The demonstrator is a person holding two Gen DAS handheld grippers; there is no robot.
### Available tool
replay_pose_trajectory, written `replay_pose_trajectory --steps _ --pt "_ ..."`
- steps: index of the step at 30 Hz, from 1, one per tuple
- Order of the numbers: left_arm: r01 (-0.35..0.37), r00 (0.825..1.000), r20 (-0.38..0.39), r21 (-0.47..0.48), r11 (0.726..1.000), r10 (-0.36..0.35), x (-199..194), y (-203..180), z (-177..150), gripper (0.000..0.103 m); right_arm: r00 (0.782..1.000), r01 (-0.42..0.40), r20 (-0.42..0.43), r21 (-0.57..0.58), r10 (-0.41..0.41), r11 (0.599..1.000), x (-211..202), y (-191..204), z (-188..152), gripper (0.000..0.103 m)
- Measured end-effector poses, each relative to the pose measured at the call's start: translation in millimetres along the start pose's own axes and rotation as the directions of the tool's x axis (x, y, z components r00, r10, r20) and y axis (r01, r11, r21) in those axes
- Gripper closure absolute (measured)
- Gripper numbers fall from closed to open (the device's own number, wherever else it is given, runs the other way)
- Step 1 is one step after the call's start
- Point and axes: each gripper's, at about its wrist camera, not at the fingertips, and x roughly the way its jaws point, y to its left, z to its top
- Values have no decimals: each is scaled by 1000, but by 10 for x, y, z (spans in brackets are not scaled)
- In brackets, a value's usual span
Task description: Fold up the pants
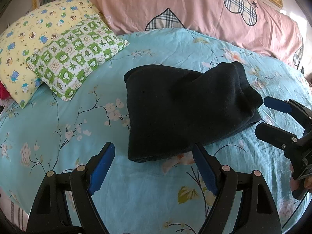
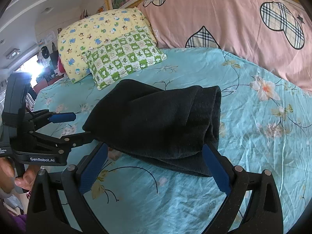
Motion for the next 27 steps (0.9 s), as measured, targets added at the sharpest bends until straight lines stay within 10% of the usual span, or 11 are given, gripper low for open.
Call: replay_pose_trajectory --steps 27 --pt "1 1000 27 -22 1000 0 54 28 214 21 999 37 3 26 -37 999 -27 -196 39 5"
